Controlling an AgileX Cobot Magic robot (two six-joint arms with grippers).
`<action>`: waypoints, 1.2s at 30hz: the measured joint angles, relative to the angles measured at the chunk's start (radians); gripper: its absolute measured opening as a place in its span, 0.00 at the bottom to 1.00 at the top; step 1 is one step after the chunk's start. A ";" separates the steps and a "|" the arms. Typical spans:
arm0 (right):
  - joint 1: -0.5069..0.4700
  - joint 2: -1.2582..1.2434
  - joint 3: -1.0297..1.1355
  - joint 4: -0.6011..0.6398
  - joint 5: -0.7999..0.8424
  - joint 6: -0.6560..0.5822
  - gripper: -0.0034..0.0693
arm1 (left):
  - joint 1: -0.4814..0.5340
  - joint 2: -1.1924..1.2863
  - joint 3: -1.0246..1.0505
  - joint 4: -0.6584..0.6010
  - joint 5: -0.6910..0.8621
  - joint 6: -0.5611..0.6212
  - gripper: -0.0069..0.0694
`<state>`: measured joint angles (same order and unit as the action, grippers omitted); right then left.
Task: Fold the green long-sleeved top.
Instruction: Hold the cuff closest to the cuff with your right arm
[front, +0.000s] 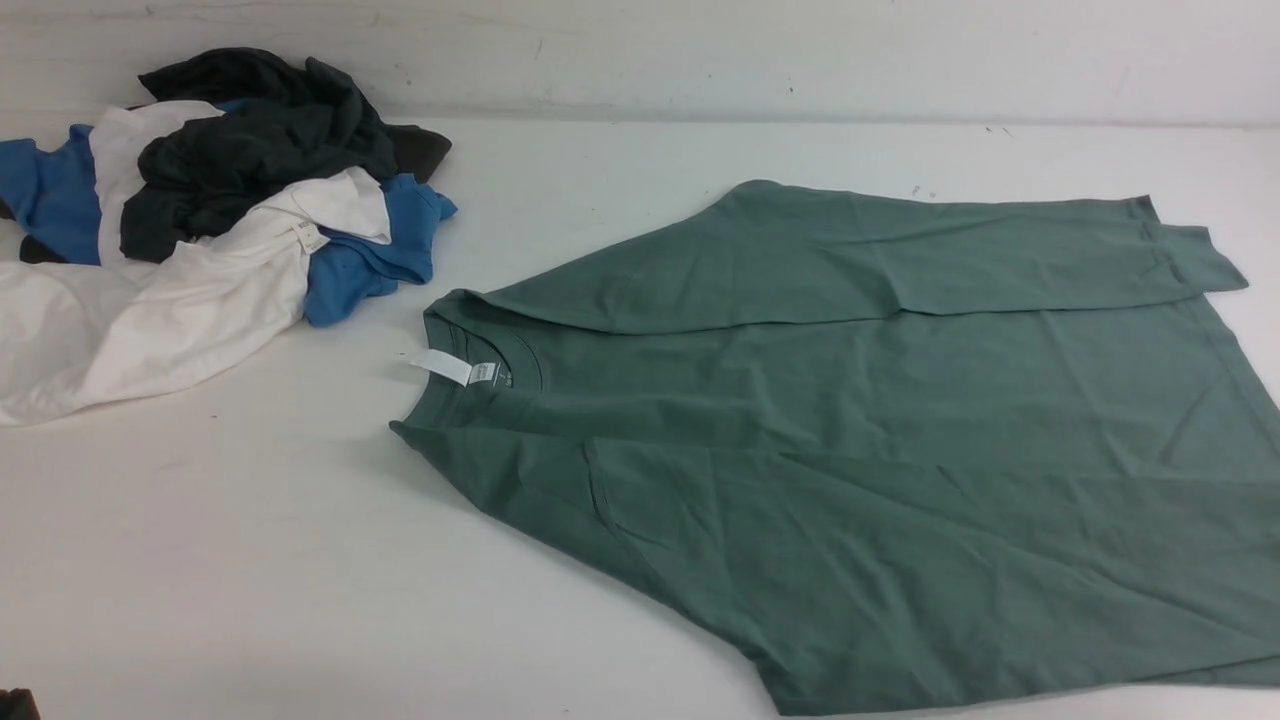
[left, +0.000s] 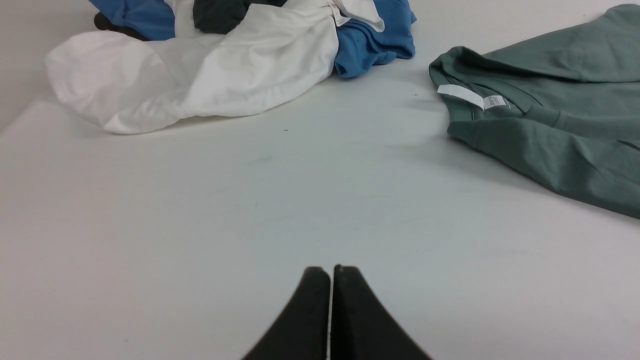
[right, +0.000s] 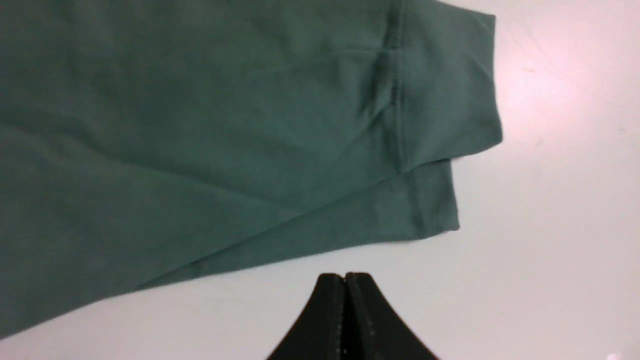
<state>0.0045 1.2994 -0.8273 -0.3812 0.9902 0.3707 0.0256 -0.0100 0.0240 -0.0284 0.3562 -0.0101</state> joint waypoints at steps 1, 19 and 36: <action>-0.023 0.043 -0.023 -0.002 -0.001 -0.001 0.03 | 0.000 0.000 0.000 0.000 0.000 0.000 0.09; -0.468 0.359 -0.216 0.253 -0.155 -0.251 0.10 | 0.000 0.000 0.000 0.000 0.000 0.000 0.09; -0.470 0.556 -0.223 0.211 -0.314 -0.270 0.57 | 0.000 0.000 0.000 0.000 0.000 0.000 0.09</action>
<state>-0.4660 1.8554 -1.0506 -0.1701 0.6766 0.1005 0.0256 -0.0100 0.0240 -0.0284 0.3562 -0.0101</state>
